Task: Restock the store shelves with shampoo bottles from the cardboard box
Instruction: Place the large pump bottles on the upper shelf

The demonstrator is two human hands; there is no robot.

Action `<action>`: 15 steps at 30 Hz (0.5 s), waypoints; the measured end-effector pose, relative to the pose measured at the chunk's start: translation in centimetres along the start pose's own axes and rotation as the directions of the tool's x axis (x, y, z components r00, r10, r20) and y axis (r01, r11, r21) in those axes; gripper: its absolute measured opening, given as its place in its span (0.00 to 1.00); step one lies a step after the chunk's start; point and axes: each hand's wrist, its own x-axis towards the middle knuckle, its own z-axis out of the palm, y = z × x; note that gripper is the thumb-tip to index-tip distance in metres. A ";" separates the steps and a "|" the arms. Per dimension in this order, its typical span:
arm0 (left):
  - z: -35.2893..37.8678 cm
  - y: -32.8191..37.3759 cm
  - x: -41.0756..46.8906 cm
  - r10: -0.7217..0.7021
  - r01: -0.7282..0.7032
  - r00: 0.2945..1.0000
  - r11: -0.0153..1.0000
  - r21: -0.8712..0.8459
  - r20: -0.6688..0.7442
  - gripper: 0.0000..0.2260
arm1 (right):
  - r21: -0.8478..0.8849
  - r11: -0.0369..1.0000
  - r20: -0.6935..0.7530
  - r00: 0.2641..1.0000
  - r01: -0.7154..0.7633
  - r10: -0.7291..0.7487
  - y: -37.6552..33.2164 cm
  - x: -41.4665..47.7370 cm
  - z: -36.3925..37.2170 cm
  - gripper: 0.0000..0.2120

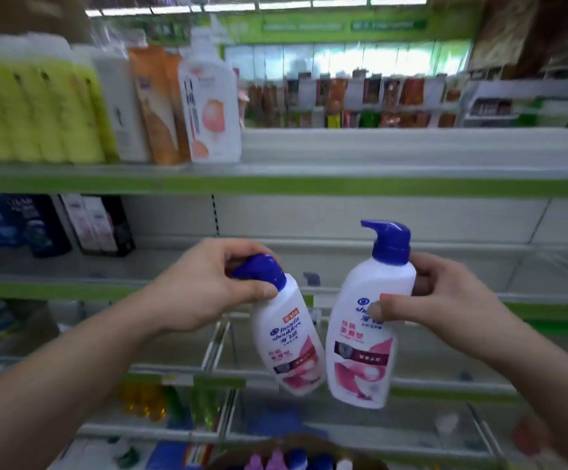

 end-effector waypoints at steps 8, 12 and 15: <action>-6.1 5.8 2.5 0.152 -0.210 0.957 0.952 -0.225 -0.248 0.18 | -0.059 0.981 -0.050 0.981 0.187 -0.190 -8.4 3.6 -2.5 0.20; -9.1 7.1 4.6 0.195 -0.277 0.936 0.922 -0.269 -0.294 0.18 | -0.103 0.970 -0.096 0.968 0.221 -0.231 -11.9 6.0 -2.4 0.24; -11.2 7.8 6.2 0.199 -0.300 0.921 0.910 -0.287 -0.334 0.19 | -0.130 0.965 -0.142 0.959 0.229 -0.247 -14.6 8.2 -2.3 0.22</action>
